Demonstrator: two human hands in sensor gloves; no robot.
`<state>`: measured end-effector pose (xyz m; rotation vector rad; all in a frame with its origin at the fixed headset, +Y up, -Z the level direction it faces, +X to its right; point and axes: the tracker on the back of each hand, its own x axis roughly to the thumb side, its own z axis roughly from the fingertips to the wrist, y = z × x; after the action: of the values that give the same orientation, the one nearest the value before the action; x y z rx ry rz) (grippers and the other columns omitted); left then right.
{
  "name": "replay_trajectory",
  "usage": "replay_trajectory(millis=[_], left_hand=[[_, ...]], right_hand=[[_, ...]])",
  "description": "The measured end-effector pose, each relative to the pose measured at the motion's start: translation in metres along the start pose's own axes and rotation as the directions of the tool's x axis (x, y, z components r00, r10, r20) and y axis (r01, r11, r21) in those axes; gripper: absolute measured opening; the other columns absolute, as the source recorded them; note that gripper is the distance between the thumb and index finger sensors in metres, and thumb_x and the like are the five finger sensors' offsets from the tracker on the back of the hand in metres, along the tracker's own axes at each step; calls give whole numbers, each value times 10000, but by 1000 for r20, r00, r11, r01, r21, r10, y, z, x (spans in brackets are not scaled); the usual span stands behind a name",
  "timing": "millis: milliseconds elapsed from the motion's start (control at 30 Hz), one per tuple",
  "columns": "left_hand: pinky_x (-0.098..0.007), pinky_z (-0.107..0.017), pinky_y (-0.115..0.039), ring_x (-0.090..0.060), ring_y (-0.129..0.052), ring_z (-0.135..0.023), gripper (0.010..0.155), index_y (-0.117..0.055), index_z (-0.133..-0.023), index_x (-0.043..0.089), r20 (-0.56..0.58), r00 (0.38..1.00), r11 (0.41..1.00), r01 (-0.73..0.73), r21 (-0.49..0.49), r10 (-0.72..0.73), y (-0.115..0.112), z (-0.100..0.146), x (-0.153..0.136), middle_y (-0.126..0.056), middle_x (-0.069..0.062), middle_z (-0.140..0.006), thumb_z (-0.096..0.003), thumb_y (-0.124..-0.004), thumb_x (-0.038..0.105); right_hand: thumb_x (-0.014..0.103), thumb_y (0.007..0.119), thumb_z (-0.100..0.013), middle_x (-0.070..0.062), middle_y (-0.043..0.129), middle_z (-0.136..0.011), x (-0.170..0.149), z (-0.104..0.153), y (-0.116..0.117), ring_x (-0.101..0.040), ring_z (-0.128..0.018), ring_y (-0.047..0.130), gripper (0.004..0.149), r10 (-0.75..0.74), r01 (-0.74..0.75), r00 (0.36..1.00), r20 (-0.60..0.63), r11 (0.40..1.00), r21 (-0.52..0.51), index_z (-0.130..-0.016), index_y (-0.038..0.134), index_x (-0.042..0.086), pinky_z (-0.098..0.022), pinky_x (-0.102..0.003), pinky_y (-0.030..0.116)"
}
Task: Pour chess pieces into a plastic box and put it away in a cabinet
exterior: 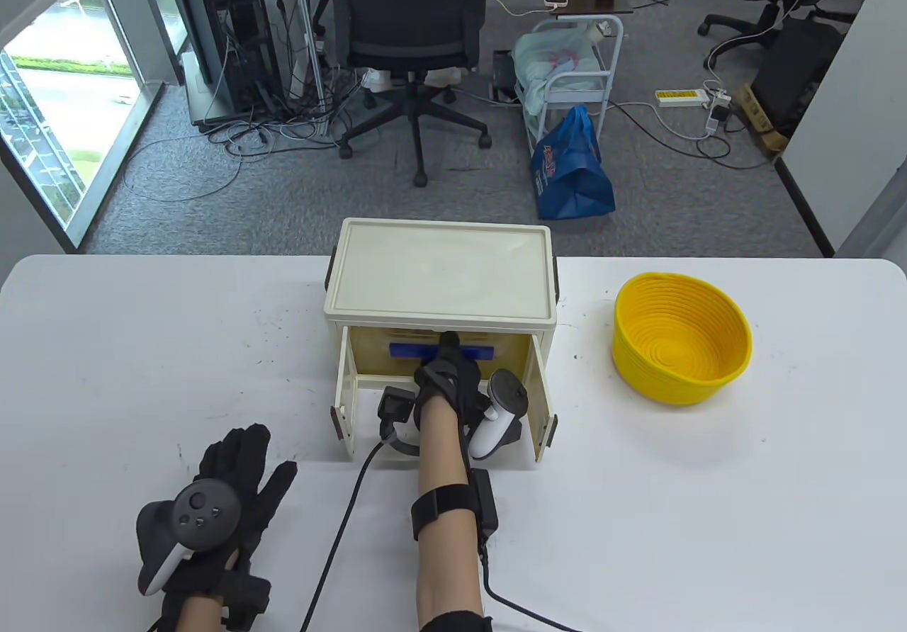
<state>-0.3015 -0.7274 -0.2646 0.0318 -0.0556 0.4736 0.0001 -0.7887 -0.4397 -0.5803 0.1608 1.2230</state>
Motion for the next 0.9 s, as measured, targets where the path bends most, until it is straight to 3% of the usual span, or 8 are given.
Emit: replay_trajectory(millis=[133,267,567,800,900], left_hand=[[-792,-727,-449,-650,-400,-1118,785,-386,-1298,107,6,1000,999,9,42,-9,4,1,-1,-409,-318,-1295,-697,-487,602],[-793,-726,-449,-650,-401,-1117,783,-389,-1297,107,11,1000,999,8,44,-8,4,1,-1,-414,-318,-1292,-696,-491,599],[-790,-730,-448,-638,-406,-1124,775,-395,-1295,114,24,999,998,25,54,-26,4,2,-1,-421,-305,-1295,-696,-491,597],[-788,-730,-450,-638,-407,-1123,773,-394,-1294,111,32,999,999,31,34,-32,1,3,1,-419,-306,-1293,-696,-492,593],[-785,-733,-451,-627,-407,-1129,772,-391,-1293,114,35,999,999,31,26,-32,-1,3,0,-418,-300,-1295,-695,-494,592]], right_hand=[[405,702,-681,-326,463,-1095,3,8,3,-404,-913,769,818,83,-85,995,47,995,44,-1086,227,-124,-625,-463,729],[370,688,-683,-345,442,-1090,4,17,0,-430,-924,736,785,74,-77,995,64,996,50,-1091,218,-109,-635,-483,706],[393,675,-686,-313,399,-1126,-4,49,-11,-465,-965,657,776,153,-172,979,132,975,142,-1120,207,-48,-661,-520,653],[408,672,-681,-320,365,-1135,-3,82,-23,-499,-984,603,782,277,-315,933,228,937,149,-1126,206,-37,-672,-549,614],[426,668,-678,-323,301,-1151,4,101,-27,-541,-1008,502,813,376,-439,876,301,881,177,-1128,167,-30,-691,-587,546]])
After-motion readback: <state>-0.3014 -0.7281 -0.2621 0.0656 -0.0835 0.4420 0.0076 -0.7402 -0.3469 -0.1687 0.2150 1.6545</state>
